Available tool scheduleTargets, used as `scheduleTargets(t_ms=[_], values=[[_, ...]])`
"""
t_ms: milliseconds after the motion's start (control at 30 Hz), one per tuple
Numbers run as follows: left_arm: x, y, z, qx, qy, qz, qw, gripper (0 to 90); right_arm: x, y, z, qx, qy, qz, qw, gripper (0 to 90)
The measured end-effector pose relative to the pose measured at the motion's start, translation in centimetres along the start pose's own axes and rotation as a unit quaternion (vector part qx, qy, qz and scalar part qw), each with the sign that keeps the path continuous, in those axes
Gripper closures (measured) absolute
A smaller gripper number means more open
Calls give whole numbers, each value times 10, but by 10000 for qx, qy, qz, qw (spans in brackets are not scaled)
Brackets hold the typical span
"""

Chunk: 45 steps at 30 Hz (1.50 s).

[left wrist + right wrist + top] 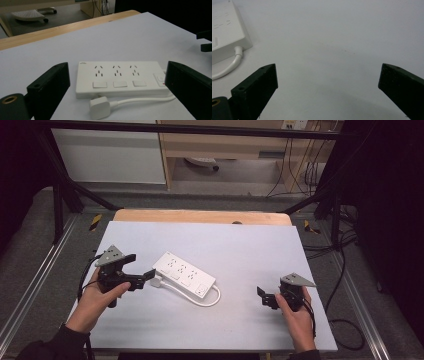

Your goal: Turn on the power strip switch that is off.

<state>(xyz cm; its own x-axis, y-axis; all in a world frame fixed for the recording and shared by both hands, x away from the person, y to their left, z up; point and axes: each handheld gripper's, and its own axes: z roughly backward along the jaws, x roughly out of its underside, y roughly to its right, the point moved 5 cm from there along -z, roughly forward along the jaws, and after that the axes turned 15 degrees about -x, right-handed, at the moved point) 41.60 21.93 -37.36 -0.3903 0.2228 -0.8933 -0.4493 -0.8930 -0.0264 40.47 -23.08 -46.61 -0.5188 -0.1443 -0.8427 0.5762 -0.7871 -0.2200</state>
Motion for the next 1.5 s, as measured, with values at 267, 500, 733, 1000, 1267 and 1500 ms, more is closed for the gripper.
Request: scheduleTargets(t_ms=[267,500,733,1000,1267,1500], values=[[0,6,-8,36,-68,-46,10000,60,0,1,0,6,1,-21,10000,28],[0,8,-15,40,-135,-73,9999,61,0,1,1,7,14,-32,10000,28],[1,14,-22,77,-209,-135,9997,61,0,2,1,16,19,-38,10000,28],[3,19,-28,117,-280,-204,9993,62,0,2,1,18,29,-31,10000,28],[5,21,-36,134,-349,-242,9990,64,0,2,2,17,39,-35,10000,28],[8,25,-41,174,-389,-319,9986,72,0,3,2,17,29,-47,10000,28]])
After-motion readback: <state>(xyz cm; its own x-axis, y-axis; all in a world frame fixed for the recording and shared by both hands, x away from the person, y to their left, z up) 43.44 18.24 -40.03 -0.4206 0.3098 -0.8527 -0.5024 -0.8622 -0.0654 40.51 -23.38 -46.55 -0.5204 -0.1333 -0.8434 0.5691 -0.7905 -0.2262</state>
